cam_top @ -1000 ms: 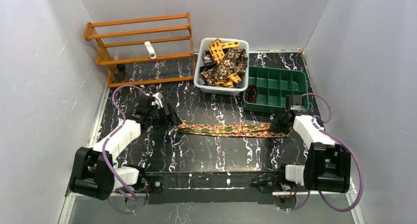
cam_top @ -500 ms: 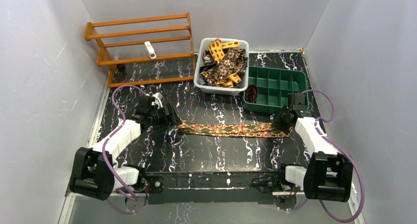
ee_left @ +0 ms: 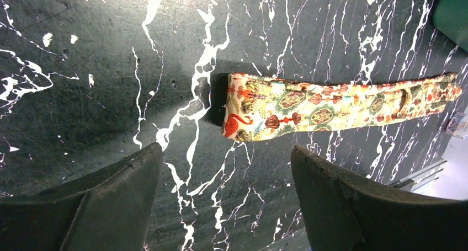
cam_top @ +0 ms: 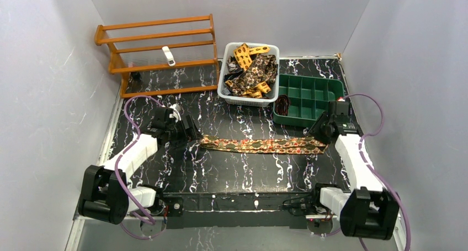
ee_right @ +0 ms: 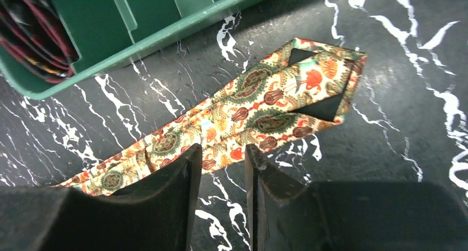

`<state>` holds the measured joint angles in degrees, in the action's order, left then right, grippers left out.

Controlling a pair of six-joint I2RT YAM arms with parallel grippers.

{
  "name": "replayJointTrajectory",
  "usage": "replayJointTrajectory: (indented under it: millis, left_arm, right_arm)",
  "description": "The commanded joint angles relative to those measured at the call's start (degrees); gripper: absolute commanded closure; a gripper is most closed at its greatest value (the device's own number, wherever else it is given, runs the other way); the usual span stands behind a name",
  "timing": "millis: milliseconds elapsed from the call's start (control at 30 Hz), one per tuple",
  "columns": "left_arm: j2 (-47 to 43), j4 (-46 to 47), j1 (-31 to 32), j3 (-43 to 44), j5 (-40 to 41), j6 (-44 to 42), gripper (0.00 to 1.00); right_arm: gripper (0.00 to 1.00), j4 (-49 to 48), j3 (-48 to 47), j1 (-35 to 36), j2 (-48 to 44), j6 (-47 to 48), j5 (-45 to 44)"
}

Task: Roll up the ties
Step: Roll the tie at the center of the board.

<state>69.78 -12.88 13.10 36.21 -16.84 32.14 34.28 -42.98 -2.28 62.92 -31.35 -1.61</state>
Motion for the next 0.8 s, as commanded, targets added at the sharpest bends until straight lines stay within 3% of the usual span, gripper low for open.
replayJointTrajectory:
  millis: [0,100,200,267,433,600,767]
  left_arm:
    - [-0.66,-0.93,-1.0,2.24,-0.13,-0.4,0.16]
    - [-0.25,-0.09,-1.63,2.13,-0.87,-0.16,0.14]
    - [1.33,1.45,-2.34,1.59,-2.95,-0.16,0.13]
    - [2.55,2.1,-2.75,1.52,-4.25,-0.67,0.13]
    - [3.28,5.08,-3.83,-0.12,-8.19,-1.31,0.13]
    - [4.49,7.33,-4.77,-1.91,-10.87,0.83,0.14]
    - [4.69,8.13,-5.02,-3.75,-10.94,1.92,0.17]
  right_arm:
    - [0.55,2.61,-0.84,-0.33,-8.78,0.26,-4.34]
    - [0.45,-5.77,2.12,-0.35,-12.63,3.35,8.13]
    - [0.44,-17.64,4.28,0.11,-9.13,1.66,27.7]
    - [0.45,-23.6,4.4,3.63,-4.55,-2.17,32.38]
    - [0.45,-28.42,-3.09,26.15,7.1,-2.7,19.95]
    - [0.45,-29.14,-12.12,36.33,21.33,-4.42,18.55]
    - [0.54,-30.12,-18.97,42.72,32.95,-8.4,20.0]
